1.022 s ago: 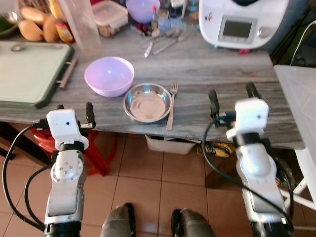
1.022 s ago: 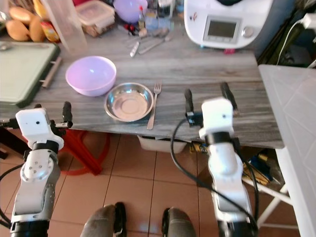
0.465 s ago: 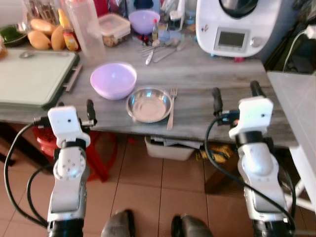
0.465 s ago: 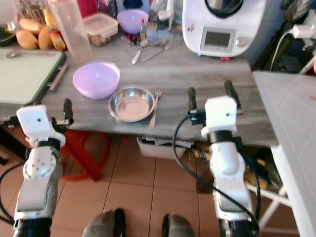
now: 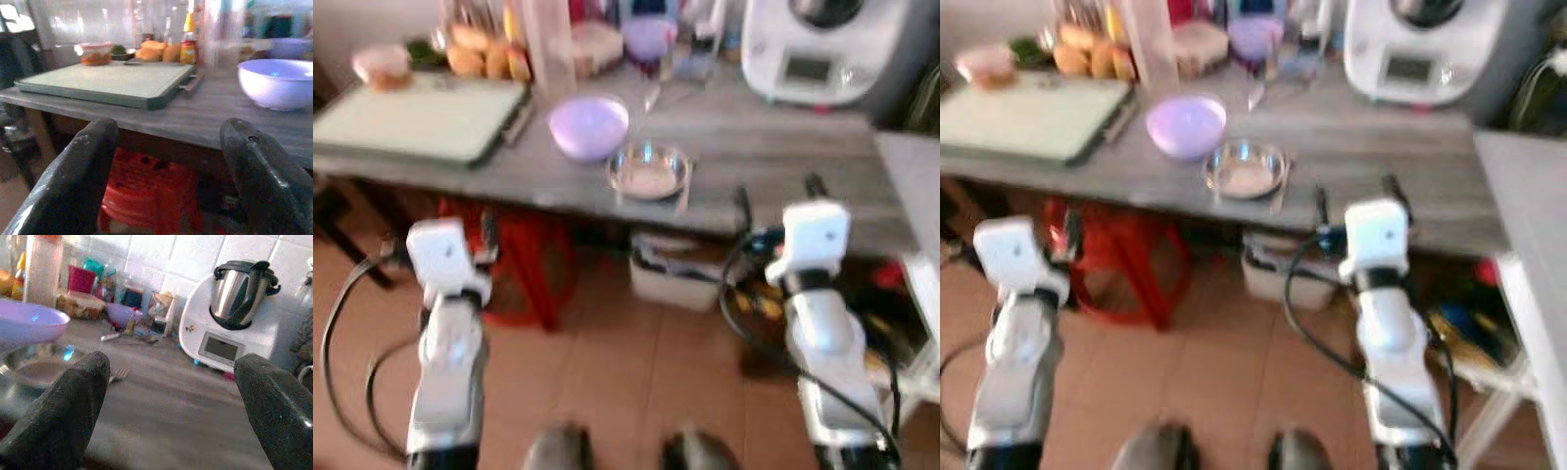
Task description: Setting the table
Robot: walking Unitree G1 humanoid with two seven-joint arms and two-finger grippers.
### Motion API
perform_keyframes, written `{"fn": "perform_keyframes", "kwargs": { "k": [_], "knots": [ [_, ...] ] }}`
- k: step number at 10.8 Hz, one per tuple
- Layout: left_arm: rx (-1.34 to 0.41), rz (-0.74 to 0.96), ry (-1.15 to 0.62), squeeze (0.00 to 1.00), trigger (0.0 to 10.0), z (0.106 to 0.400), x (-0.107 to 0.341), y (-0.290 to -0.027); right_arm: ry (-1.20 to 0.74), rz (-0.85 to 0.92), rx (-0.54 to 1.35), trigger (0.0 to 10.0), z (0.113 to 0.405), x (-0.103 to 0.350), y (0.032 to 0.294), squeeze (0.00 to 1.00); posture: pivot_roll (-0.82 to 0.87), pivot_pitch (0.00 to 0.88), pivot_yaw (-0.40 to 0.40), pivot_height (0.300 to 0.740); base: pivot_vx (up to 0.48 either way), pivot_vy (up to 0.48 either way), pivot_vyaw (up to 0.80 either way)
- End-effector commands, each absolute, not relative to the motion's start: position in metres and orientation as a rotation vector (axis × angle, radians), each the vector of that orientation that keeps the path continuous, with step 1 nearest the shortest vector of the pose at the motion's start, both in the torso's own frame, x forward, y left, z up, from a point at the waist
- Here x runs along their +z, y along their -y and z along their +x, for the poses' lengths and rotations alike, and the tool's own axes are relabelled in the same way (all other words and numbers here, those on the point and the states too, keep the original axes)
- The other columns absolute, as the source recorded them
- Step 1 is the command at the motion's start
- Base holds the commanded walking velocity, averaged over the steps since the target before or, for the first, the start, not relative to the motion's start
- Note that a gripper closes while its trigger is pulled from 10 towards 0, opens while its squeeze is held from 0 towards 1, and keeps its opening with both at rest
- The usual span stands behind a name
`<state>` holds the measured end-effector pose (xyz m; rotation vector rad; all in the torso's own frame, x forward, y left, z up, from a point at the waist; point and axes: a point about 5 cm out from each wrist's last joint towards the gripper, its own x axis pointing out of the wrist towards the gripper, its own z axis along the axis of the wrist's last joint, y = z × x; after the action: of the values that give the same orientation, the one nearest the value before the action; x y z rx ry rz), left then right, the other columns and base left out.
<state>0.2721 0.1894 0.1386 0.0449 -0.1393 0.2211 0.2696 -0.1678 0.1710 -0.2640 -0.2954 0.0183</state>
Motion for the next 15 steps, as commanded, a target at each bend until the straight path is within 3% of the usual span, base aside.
{"fn": "perform_keyframes", "kwargs": {
  "k": [1,5,7,9,12,15],
  "knots": [
    [0.218,0.05,0.138,0.0,10.0,0.271,0.139,-0.191,0.308,-0.255,0.02,10.0,0.27,0.175,0.167,0.0,-0.04,0.11,-0.002,0.74,-0.255,0.0,0.0],
    [0.135,0.083,0.144,0.0,10.0,0.266,0.135,-0.185,0.271,-0.22,0.003,10.0,0.269,0.17,0.17,0.0,-0.04,0.115,0.003,0.74,0.0,0.0,-0.11],
    [0.012,0.087,0.117,0.0,10.0,0.258,0.126,-0.169,0.159,-0.082,-0.009,10.0,0.272,0.154,0.177,0.0,-0.05,0.121,0.023,0.74,0.0,0.0,-0.8],
    [-0.012,0.099,0.12,0.0,10.0,0.261,0.125,-0.168,0.132,-0.078,0.039,10.0,0.279,0.151,0.177,0.0,-0.05,0.115,0.049,0.74,0.0,0.0,-0.8],
    [-0.027,0.086,0.138,0.0,10.0,0.265,0.129,-0.166,0.077,-0.059,0.153,10.0,0.265,0.14,0.161,0.0,-0.05,0.146,0.02,0.74,0.0,-0.315,-0.27],
    [0.048,0.052,0.14,0.0,10.0,0.258,0.127,-0.17,0.063,-0.035,0.104,10.0,0.27,0.141,0.153,0.0,-0.05,0.162,-0.009,0.74,0.0,-0.461,0.0]
  ]
}}
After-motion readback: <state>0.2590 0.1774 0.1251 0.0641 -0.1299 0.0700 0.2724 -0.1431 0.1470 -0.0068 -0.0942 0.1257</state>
